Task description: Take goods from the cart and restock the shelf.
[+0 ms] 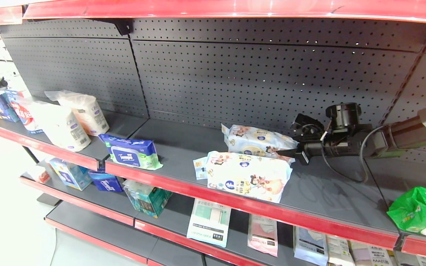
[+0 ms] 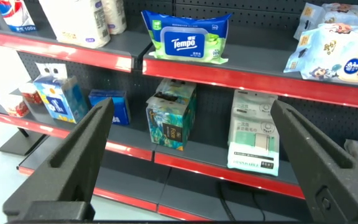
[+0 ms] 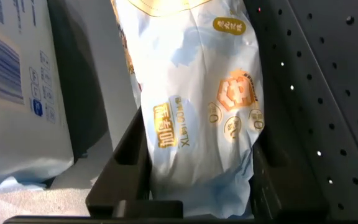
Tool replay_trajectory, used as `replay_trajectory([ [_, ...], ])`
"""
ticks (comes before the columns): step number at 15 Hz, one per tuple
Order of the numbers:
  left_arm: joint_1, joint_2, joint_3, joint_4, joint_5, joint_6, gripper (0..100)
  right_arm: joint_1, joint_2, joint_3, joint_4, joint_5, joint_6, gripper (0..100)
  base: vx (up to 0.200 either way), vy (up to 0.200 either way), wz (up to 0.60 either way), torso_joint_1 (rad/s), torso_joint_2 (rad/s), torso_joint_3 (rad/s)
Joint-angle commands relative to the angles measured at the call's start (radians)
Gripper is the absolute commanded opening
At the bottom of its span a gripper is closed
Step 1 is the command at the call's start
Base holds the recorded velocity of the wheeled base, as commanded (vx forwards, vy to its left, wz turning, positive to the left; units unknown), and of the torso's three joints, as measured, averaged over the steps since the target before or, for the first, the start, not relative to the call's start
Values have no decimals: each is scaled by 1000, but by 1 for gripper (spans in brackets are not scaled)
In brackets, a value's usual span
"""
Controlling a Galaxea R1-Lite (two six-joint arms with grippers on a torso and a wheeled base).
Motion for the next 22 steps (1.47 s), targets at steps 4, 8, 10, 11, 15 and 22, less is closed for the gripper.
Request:
replay_trajectory([
  [4,0,-1,0,0,0,0,100,-15,-17,16,-1,1,-7,0,0,0,0,0,0,0],
  [8,0,-1,0,0,0,0,100,-24,-27,42,-1,2,-29,0,0,0,0,0,0,0],
  [10,0,-1,0,0,0,0,100,-30,-27,42,-1,7,-47,0,0,0,0,0,0,0],
  [11,0,-1,0,0,0,0,100,-30,-27,42,-1,7,-47,0,0,0,0,0,0,0],
  [15,0,-1,0,0,0,0,100,-27,-27,42,-1,7,-49,0,0,0,0,0,0,0],
  [22,0,-1,0,0,0,0,100,-39,-54,69,-1,2,-40,100,0,0,0,0,0,0],
])
